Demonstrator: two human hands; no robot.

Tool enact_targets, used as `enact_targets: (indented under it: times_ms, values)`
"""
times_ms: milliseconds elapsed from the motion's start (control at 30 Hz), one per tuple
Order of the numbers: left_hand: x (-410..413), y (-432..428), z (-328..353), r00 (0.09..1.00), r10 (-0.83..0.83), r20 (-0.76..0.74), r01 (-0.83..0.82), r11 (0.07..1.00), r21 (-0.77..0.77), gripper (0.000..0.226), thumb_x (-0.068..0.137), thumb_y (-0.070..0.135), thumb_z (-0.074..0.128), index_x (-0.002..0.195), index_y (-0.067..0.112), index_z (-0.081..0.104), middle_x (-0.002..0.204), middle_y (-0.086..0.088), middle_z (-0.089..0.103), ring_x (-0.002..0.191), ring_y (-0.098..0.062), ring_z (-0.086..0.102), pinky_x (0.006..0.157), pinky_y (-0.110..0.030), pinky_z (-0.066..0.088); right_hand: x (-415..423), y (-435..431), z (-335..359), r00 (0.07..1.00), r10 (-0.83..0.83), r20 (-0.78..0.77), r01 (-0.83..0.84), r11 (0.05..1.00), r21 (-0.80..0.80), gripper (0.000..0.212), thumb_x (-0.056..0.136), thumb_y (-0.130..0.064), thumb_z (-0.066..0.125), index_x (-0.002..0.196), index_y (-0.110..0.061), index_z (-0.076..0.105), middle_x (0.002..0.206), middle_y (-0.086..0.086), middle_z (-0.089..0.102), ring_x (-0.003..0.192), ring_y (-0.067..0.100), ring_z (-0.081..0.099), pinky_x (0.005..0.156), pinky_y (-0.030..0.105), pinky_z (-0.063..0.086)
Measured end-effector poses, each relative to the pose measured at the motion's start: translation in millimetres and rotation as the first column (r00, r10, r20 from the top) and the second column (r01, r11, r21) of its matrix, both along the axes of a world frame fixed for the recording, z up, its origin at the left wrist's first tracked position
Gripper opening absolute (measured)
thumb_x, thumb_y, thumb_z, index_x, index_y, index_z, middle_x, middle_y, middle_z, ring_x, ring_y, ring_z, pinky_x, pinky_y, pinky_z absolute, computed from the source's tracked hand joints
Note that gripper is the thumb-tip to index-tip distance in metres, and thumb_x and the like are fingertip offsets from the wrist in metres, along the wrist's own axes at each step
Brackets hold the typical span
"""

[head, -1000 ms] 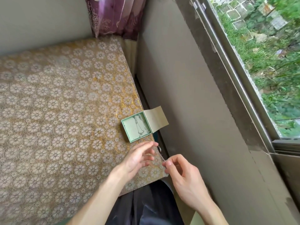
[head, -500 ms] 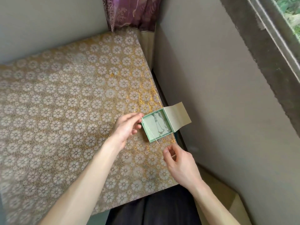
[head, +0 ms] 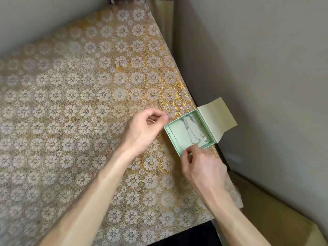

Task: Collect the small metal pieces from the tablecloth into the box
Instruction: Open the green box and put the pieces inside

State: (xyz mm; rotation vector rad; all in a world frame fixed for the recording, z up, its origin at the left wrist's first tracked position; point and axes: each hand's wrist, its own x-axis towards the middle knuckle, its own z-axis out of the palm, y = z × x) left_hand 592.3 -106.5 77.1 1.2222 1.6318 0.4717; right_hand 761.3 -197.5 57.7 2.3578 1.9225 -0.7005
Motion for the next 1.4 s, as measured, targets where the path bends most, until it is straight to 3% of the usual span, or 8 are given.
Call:
enact_targets:
  times_ms: [133, 367, 633, 800, 967, 1133, 1267, 1400]
  values:
    - [0, -6, 2, 0.966, -0.189, -0.173, 0.201, 0.978, 0.051, 0.007, 0.089, 0.039, 0.072, 0.089, 0.033, 0.075, 0.087, 0.014, 0.07, 0.08, -0.003, 0.063, 0.078, -0.03, 0.054, -2, 1, 0, 0.999, -0.034, -0.013, 0.033, 0.998, -0.061, 0.032, 0.098, -0.044, 0.042, 0.092, -0.024, 0.066, 0.071, -0.006, 0.066, 0.058, 0.022, 0.061, 0.053, 0.028, 0.046]
    - [13, 2, 2, 0.807, -0.43, -0.405, 0.498, 0.864, 0.075, 0.013, 0.091, 0.044, 0.066, 0.094, 0.035, 0.075, 0.072, 0.019, 0.052, 0.08, -0.011, 0.06, 0.073, -0.032, 0.055, -2, 8, 4, 0.999, -0.047, 0.019, 0.048, 0.993, -0.108, 0.033, 0.1, -0.046, 0.041, 0.098, -0.026, 0.068, 0.078, -0.003, 0.068, 0.063, 0.025, 0.053, 0.057, 0.029, 0.036]
    - [24, 3, -7, 0.617, -0.41, -0.672, 0.651, 0.745, 0.143, 0.019, 0.094, 0.041, 0.063, 0.098, 0.025, 0.073, 0.094, 0.007, 0.07, 0.091, -0.019, 0.071, 0.078, -0.032, 0.053, 2, 3, -1, 0.998, -0.044, -0.039, 0.043, 0.999, -0.021, 0.03, 0.099, -0.051, 0.048, 0.097, -0.032, 0.072, 0.074, -0.006, 0.07, 0.065, 0.023, 0.064, 0.053, 0.027, 0.033]
    - [24, 2, -14, 0.612, -0.382, -0.692, 0.638, 0.756, 0.147, 0.017, 0.092, 0.039, 0.065, 0.094, 0.024, 0.073, 0.092, 0.006, 0.07, 0.088, -0.021, 0.072, 0.079, -0.034, 0.055, 10, -2, 0, 0.996, -0.007, -0.088, 0.012, 0.998, 0.058, 0.023, 0.098, -0.046, 0.052, 0.094, -0.035, 0.072, 0.067, -0.009, 0.067, 0.052, 0.009, 0.039, 0.045, 0.016, 0.016]
    - [25, 1, -17, 0.598, -0.374, -0.709, 0.635, 0.761, 0.135, 0.018, 0.09, 0.039, 0.067, 0.095, 0.025, 0.076, 0.093, 0.007, 0.072, 0.086, -0.02, 0.073, 0.075, -0.033, 0.056, 17, -3, -5, 0.987, 0.022, -0.157, -0.032, 0.998, -0.059, 0.031, 0.101, -0.053, 0.039, 0.112, -0.037, 0.063, 0.063, -0.004, 0.066, 0.057, 0.017, 0.058, 0.056, 0.03, 0.046]
    - [19, -17, -23, 0.774, -0.274, -0.57, 0.471, 0.851, 0.231, 0.015, 0.091, 0.033, 0.071, 0.102, 0.024, 0.074, 0.095, 0.005, 0.069, 0.083, -0.02, 0.069, 0.064, -0.03, 0.052, 31, -2, -1, 0.958, 0.096, -0.268, -0.133, 0.984, -0.121, 0.034, 0.104, -0.055, 0.033, 0.127, -0.042, 0.055, 0.067, -0.007, 0.069, 0.066, 0.01, 0.067, 0.063, 0.025, 0.05]
    - [25, -43, -30, 0.869, -0.191, -0.457, 0.338, 0.903, 0.266, 0.056, 0.091, 0.044, 0.067, 0.14, 0.021, 0.052, 0.133, -0.003, 0.055, 0.119, -0.022, 0.055, 0.092, -0.032, 0.046, 51, 2, 17, 0.936, 0.129, -0.328, -0.149, 0.988, -0.036, 0.034, 0.103, -0.053, 0.039, 0.132, -0.042, 0.053, 0.087, -0.014, 0.074, 0.07, 0.005, 0.067, 0.072, 0.03, 0.055]
    - [40, -51, -32, 0.838, -0.307, -0.45, 0.413, 0.897, 0.156, 0.114, 0.079, 0.073, 0.063, 0.161, 0.02, 0.004, 0.168, -0.002, 0.015, 0.15, -0.019, 0.022, 0.117, -0.03, 0.01, 80, 18, 32, 0.891, -0.149, -0.429, 0.208, 0.974, 0.094, 0.02, 0.099, -0.046, 0.054, 0.115, -0.036, 0.062, 0.083, -0.015, 0.069, 0.076, 0.001, 0.064, 0.066, 0.011, 0.045]
